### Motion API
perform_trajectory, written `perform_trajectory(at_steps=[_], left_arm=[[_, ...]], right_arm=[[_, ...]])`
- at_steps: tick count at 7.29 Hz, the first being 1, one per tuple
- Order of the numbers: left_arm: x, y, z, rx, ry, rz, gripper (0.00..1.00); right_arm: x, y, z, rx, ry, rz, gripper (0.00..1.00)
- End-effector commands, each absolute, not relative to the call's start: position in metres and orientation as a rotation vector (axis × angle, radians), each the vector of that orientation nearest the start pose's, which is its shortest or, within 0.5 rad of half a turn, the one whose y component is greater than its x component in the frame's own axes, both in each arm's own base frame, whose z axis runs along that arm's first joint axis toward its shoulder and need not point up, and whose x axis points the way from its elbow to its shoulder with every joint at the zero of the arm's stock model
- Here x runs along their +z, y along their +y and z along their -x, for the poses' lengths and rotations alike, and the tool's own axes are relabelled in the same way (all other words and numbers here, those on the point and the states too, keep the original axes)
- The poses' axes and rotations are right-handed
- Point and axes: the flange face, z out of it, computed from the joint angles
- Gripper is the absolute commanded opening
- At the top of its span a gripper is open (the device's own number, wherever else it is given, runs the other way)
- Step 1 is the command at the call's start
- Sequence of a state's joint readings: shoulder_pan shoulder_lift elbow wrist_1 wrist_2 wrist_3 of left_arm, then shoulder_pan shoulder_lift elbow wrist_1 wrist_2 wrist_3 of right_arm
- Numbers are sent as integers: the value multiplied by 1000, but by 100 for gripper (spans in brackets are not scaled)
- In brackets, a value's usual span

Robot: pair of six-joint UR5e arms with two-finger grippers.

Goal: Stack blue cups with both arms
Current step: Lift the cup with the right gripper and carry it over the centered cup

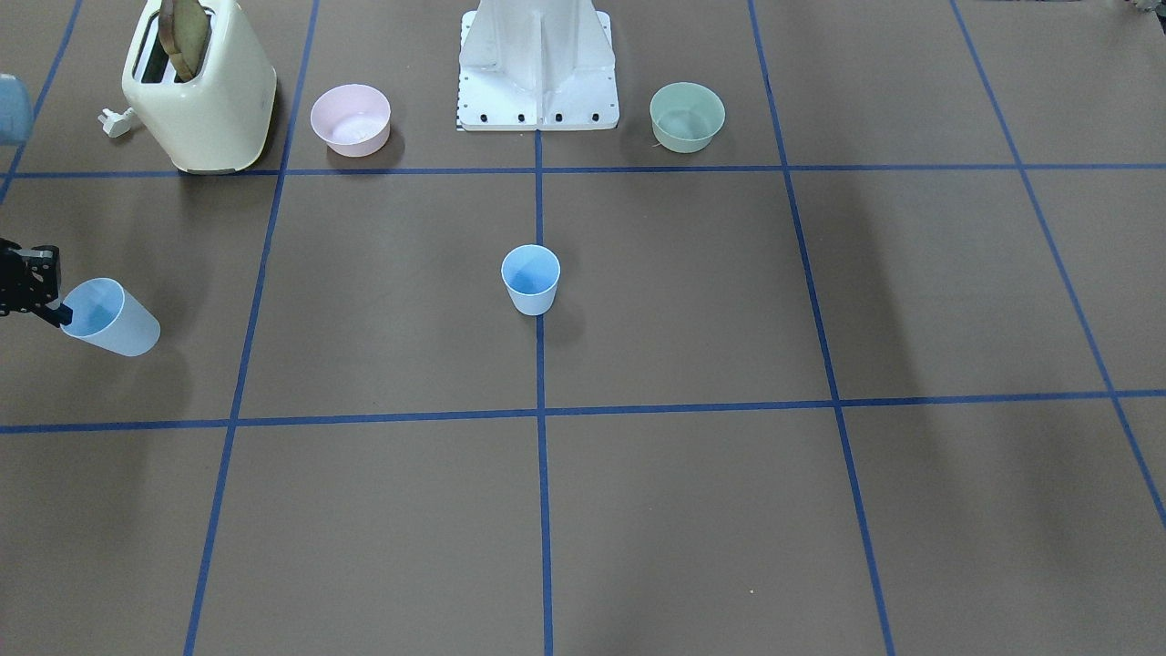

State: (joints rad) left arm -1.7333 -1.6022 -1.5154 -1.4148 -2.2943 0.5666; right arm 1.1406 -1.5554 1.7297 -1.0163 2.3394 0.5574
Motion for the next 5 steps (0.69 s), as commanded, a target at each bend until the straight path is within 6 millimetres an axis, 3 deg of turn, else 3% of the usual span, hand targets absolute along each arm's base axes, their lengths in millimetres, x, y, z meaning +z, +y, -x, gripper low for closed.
perform_trajectory(at_steps=[1,3,5], left_arm=[[677,-451,140,209,770,-81,99],[649,-415,129,-10,824,-40,99],[650,-414,128,-3,819,-67,99]], right_arm=[[410,-529,174,-15,-1088,-249,0],[324,-518,234,41,-1114,-191,0],[209,-499,309,105,-1035,-130,0]])
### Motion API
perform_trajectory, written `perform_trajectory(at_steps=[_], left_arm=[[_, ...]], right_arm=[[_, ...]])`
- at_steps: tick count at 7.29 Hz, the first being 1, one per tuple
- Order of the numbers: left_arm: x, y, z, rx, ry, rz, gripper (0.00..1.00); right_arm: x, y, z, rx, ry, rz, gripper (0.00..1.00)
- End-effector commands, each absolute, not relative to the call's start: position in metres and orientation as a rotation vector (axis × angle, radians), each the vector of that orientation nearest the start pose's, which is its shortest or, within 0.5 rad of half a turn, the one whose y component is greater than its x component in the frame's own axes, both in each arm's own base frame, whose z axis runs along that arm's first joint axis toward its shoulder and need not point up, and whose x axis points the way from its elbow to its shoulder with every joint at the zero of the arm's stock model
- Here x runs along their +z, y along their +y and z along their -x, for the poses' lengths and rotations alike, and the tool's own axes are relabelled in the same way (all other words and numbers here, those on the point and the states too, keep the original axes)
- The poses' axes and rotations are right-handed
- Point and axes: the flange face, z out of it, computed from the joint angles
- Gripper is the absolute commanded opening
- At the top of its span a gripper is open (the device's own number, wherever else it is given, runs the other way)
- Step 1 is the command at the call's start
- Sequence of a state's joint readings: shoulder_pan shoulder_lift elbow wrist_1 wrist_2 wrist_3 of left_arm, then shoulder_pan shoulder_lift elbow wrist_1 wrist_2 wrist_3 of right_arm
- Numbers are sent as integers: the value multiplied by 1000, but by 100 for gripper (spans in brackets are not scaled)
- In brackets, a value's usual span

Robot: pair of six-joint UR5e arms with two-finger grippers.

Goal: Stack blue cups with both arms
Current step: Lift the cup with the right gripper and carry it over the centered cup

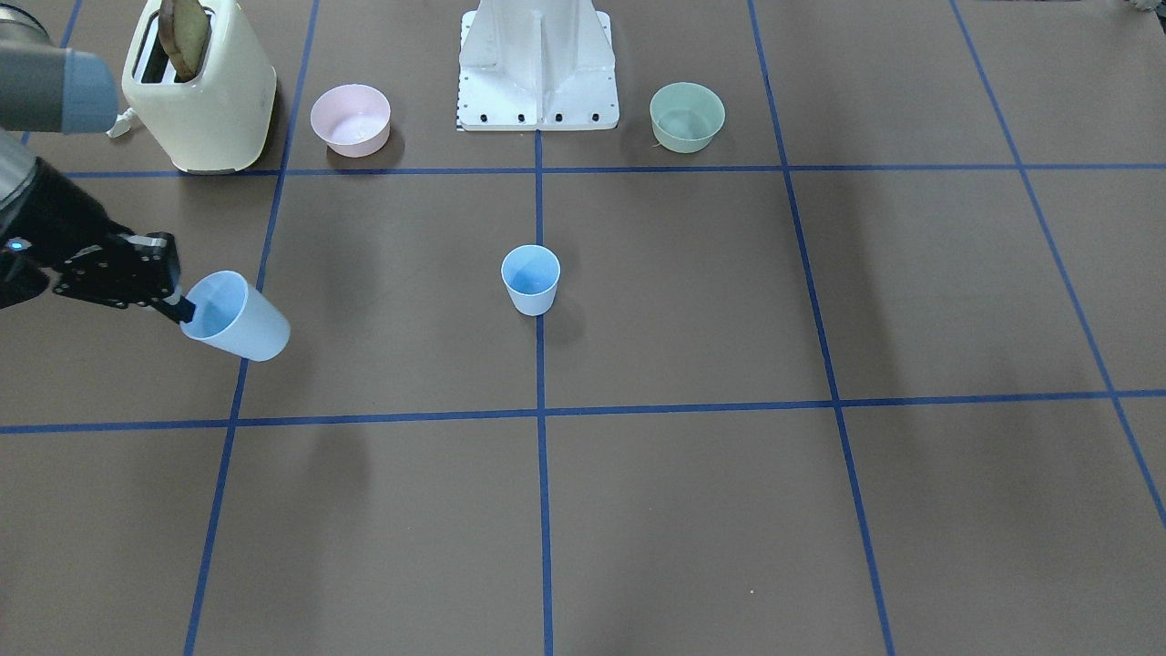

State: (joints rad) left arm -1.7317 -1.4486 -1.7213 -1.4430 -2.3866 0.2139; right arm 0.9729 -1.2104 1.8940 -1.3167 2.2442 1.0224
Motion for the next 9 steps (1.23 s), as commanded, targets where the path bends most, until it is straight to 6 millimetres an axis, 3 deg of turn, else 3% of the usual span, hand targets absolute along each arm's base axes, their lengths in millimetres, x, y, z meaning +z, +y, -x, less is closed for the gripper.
perform_trajectory(at_steps=[1,2,4,6,9], left_arm=[[651,-414,128,-4,820,-66,99],[653,-413,128,-5,819,-62,99],[654,-413,127,-5,819,-59,98],[654,-413,127,-6,819,-59,99],[657,-413,127,-6,820,-53,99]], right_arm=[[168,-482,352,143,-1000,-104,0],[139,-458,401,162,-959,-114,0],[102,-436,461,193,-892,-63,0],[110,-416,498,195,-846,-76,0],[140,-416,515,198,-782,-64,0]])
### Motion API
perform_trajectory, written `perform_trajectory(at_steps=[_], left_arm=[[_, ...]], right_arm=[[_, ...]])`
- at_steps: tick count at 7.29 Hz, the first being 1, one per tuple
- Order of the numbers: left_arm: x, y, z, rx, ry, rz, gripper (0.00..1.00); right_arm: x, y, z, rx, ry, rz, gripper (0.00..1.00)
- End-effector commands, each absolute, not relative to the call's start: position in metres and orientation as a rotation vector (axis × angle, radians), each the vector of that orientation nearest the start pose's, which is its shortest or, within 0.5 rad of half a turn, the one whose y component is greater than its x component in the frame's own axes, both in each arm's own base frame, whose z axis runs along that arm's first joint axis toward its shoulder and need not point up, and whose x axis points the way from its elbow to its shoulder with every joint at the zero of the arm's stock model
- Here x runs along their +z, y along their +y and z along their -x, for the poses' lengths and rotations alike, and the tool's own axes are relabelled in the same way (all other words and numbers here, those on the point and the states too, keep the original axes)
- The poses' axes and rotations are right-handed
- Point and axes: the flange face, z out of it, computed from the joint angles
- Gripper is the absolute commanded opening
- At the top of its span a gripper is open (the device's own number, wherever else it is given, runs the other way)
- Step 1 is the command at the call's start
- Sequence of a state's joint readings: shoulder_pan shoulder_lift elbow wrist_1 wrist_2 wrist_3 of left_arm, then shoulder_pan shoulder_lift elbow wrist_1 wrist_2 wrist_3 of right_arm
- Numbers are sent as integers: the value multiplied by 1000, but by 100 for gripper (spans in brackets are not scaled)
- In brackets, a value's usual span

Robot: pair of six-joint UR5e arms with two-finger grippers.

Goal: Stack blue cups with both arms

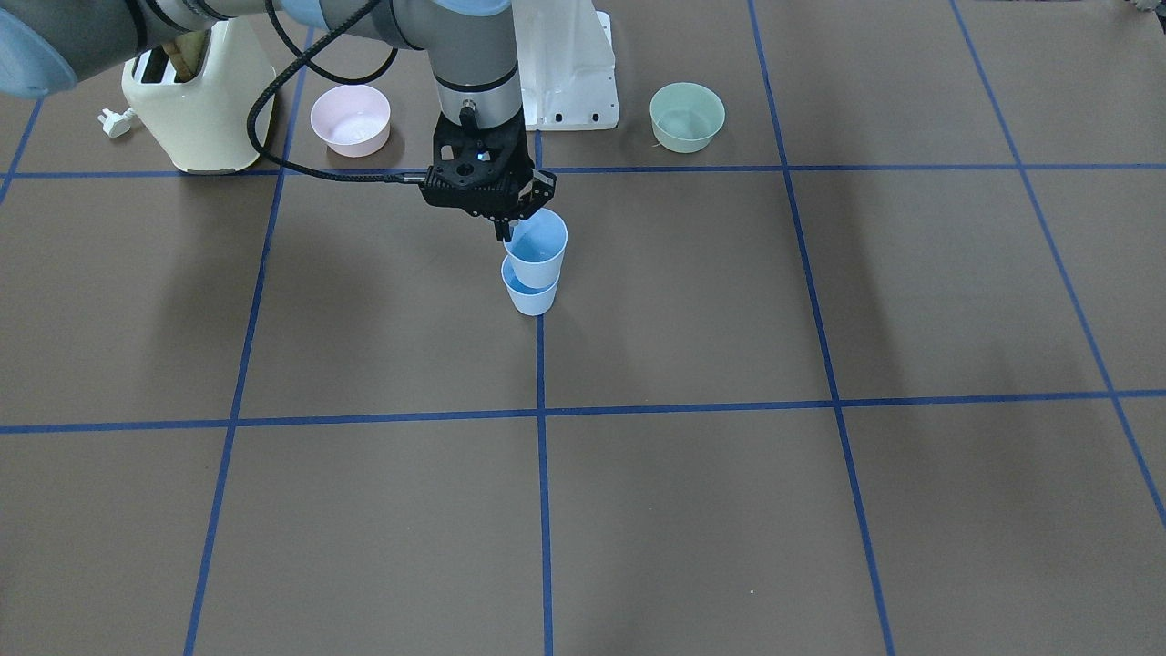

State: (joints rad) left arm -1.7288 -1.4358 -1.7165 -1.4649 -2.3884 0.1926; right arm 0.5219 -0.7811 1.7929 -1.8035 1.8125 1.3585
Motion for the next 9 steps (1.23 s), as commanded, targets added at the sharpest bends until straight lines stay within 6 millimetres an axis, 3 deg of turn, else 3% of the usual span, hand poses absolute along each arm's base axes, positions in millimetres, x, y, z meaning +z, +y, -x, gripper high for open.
perform_trajectory(at_steps=[1,2,3,4,5,7,8,9], left_arm=[[657,-413,127,-6,820,-53,99],[657,-413,127,-8,820,-52,99],[659,-413,127,-7,821,-52,99],[660,-412,127,-7,821,-49,99],[660,-412,127,-7,821,-48,99],[665,-412,127,-13,822,-40,99],[666,-411,128,-13,814,-34,99],[670,-410,127,-17,814,-23,99]], right_arm=[[141,-409,523,188,-775,-69,0],[141,-403,530,176,-776,-68,5],[142,-403,530,175,-779,-72,85],[134,-403,528,169,-794,-96,100],[134,-404,525,168,-795,-105,100],[134,-450,484,191,-792,-150,100],[152,-490,441,182,-786,-140,100],[191,-538,373,90,-767,-149,100]])
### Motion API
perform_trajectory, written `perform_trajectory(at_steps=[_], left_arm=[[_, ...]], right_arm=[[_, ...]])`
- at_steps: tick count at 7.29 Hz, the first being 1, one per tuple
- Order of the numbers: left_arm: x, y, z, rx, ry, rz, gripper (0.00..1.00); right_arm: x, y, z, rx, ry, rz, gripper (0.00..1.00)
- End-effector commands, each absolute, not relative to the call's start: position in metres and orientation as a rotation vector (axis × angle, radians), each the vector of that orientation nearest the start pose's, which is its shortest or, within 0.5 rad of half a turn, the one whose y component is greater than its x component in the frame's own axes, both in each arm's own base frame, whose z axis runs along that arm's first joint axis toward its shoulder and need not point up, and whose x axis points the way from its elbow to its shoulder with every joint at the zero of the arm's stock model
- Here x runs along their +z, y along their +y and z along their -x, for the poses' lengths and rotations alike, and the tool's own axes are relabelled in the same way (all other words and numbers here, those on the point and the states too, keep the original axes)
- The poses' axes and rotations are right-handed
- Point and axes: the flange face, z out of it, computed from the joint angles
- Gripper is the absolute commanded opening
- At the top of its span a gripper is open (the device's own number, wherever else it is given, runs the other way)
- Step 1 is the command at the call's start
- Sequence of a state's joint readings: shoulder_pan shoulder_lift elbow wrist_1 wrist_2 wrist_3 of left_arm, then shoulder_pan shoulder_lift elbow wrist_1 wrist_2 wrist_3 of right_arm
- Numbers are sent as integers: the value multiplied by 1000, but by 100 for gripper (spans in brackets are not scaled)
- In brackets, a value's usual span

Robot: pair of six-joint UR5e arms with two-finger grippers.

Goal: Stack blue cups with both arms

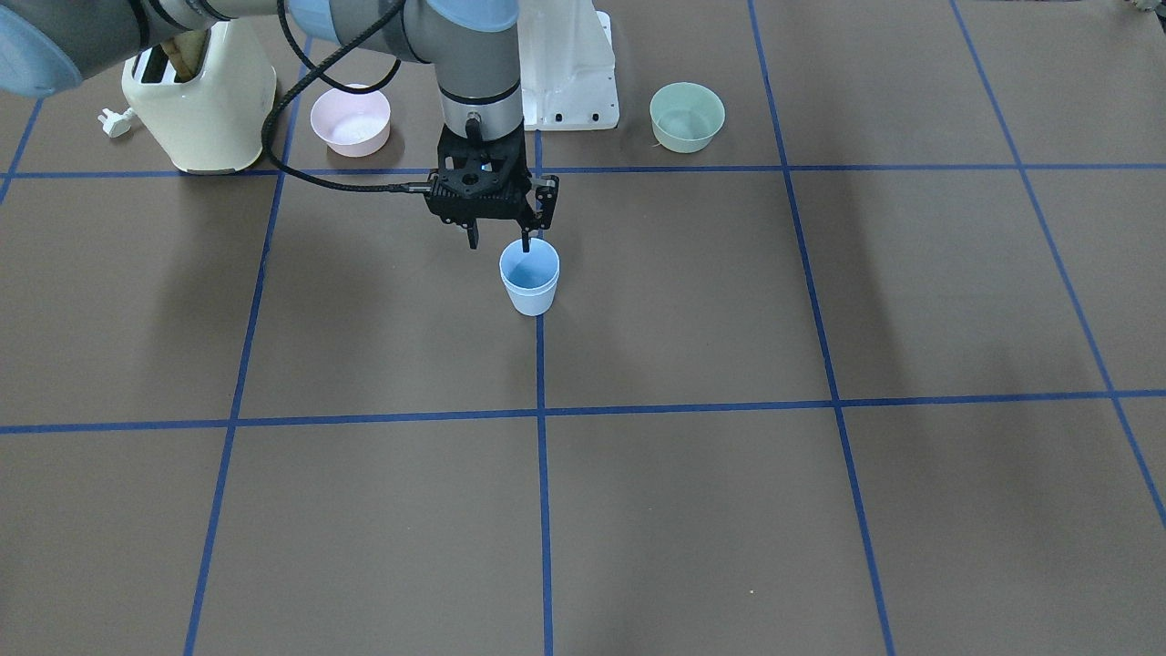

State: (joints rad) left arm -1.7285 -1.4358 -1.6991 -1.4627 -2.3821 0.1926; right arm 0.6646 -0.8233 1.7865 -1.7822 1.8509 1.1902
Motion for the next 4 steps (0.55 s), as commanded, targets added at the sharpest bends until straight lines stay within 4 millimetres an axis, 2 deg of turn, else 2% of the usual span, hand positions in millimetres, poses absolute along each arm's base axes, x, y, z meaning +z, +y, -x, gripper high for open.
perform_trajectory(at_steps=[1,2,4], left_arm=[[670,-411,127,-22,816,-19,99],[669,-416,128,-24,816,-21,99],[652,-430,119,-72,806,-26,99]], right_arm=[[236,-579,291,-16,-752,-172,100],[294,-602,210,-114,-743,-178,100],[402,-599,86,-199,-738,-160,100]])
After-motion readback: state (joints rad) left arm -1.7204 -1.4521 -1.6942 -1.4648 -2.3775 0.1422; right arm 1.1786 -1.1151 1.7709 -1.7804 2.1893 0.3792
